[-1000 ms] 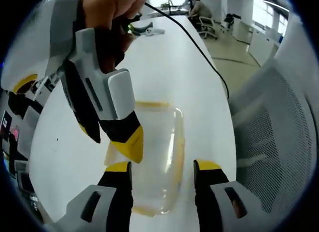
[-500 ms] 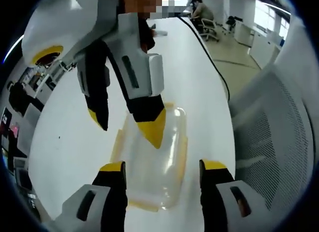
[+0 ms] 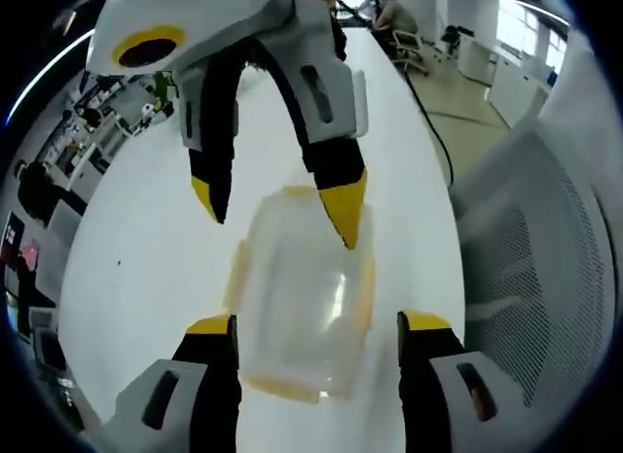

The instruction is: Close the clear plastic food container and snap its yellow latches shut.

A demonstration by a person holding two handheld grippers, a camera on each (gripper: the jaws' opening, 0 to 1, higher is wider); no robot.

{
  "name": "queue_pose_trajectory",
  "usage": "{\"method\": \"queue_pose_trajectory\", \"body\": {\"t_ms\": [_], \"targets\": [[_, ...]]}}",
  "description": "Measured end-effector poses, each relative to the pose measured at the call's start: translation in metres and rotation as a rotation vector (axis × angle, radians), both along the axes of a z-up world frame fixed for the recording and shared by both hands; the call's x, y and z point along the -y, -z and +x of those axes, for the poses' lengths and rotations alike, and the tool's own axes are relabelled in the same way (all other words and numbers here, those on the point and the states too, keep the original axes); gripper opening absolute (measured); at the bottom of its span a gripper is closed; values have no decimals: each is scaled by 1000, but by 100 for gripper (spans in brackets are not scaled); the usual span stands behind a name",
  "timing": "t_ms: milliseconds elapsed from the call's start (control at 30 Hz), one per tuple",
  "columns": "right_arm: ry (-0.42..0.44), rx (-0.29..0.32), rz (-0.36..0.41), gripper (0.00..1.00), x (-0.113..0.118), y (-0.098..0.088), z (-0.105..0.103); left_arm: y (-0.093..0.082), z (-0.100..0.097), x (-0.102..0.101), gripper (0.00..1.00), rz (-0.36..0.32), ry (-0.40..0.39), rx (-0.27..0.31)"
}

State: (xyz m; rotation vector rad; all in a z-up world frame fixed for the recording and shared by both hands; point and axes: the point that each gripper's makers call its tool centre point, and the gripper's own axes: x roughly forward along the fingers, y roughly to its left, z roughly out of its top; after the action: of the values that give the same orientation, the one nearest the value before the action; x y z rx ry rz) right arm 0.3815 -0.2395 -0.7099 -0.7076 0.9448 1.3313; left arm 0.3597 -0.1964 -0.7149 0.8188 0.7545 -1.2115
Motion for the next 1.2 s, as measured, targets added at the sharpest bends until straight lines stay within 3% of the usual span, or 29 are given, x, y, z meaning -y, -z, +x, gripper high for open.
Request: {"method": "queue_pose_trajectory", "body": {"t_ms": [467,667,900,1200], "targets": [[-36,23,-10,68,1,11,-15,12,11,-15,77,61,12,-10],[-73,55,-25,75,3,19,-17,24,14,-27,80,136,70,16],[-110,103,-72,80,10,31,-16,34,18,-25,80,168,94,16],[-101,125,-101,80,16,45,-13,46,23,-20,80,197,104,19]]}}
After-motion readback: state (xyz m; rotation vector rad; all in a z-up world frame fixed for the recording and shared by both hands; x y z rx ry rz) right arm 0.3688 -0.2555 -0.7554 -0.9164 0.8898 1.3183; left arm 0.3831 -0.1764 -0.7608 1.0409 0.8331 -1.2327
